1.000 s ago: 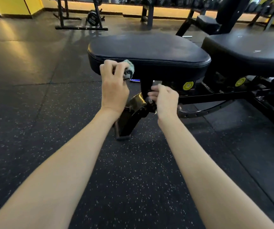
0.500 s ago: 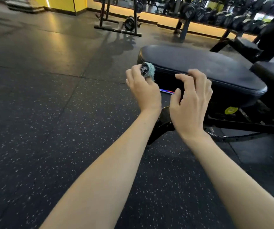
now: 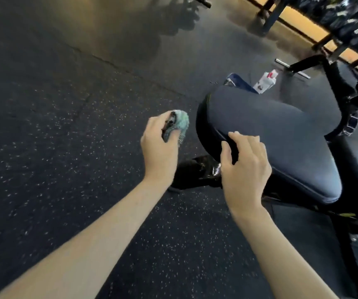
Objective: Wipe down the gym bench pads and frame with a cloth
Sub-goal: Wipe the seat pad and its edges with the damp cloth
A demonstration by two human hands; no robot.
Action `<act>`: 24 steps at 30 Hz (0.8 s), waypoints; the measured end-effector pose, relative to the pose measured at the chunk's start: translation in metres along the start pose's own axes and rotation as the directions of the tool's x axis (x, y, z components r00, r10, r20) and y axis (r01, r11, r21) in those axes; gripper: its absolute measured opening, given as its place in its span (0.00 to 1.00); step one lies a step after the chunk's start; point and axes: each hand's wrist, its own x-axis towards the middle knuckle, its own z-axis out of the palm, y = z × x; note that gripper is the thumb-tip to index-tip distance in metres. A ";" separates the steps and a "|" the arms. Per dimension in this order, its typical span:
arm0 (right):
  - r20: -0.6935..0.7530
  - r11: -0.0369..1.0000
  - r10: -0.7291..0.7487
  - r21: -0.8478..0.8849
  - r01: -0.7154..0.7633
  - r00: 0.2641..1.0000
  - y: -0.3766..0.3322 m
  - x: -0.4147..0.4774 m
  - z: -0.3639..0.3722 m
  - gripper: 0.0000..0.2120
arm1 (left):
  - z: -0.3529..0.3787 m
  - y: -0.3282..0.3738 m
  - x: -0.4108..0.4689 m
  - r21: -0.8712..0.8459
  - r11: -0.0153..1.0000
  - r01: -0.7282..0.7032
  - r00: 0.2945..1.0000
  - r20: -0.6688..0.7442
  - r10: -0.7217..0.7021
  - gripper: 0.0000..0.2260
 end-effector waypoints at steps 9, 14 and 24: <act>0.059 0.981 0.030 -0.195 -0.018 0.998 -0.013 0.008 0.002 0.07 | 0.055 0.038 0.024 0.032 0.967 0.254 0.963 -0.099 -0.250 0.17; 0.244 0.933 -0.171 -0.270 0.236 0.955 -0.001 0.019 -0.011 0.08 | 0.074 0.031 0.079 0.194 0.930 0.311 0.947 0.023 -0.321 0.17; 0.386 0.937 -0.097 -0.274 0.215 0.917 -0.004 0.024 -0.017 0.11 | 0.031 0.052 0.016 0.184 0.909 0.373 0.917 0.077 -0.392 0.17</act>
